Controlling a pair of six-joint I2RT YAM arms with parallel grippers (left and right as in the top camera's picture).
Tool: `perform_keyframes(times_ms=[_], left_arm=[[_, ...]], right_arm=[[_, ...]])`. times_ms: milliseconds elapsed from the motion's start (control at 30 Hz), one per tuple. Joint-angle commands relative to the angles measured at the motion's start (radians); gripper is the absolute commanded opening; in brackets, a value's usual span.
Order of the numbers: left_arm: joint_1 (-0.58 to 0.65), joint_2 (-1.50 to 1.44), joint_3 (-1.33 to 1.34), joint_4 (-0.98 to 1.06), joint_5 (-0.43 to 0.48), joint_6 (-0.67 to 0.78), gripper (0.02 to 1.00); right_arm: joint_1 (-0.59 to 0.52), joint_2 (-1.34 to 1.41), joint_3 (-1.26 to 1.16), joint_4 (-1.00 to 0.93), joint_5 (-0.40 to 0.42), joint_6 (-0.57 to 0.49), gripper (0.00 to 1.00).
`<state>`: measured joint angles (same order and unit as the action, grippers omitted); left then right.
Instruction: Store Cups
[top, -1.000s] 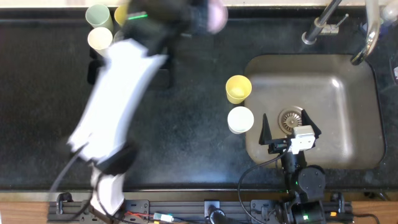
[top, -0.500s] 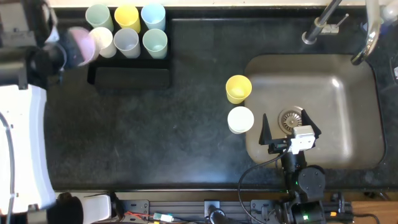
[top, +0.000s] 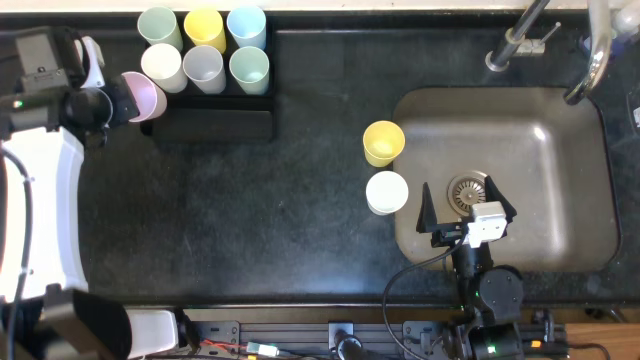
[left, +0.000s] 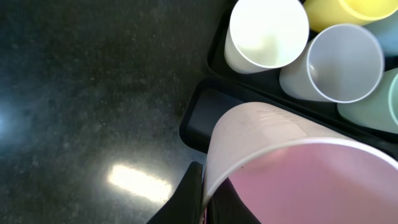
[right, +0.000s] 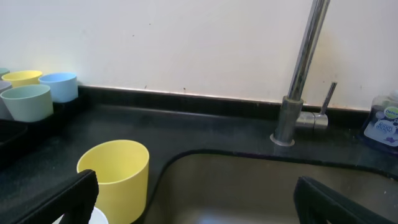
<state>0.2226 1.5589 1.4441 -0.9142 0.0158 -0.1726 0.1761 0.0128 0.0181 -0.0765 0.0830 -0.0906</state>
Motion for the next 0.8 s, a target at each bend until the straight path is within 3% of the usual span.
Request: perform_keyframes(times_ms=[33, 800], left_arm=[[0.001, 0.079, -0.012, 0.028, 0.014, 0.035, 0.036], [0.001, 0.276, -0.012, 0.124, 0.013, 0.039, 0.042]], right_arm=[[-0.006, -0.009, -0.013, 0.005, 0.003, -0.003, 0.998], [-0.006, -0.009, -0.013, 0.005, 0.003, -0.003, 0.998]])
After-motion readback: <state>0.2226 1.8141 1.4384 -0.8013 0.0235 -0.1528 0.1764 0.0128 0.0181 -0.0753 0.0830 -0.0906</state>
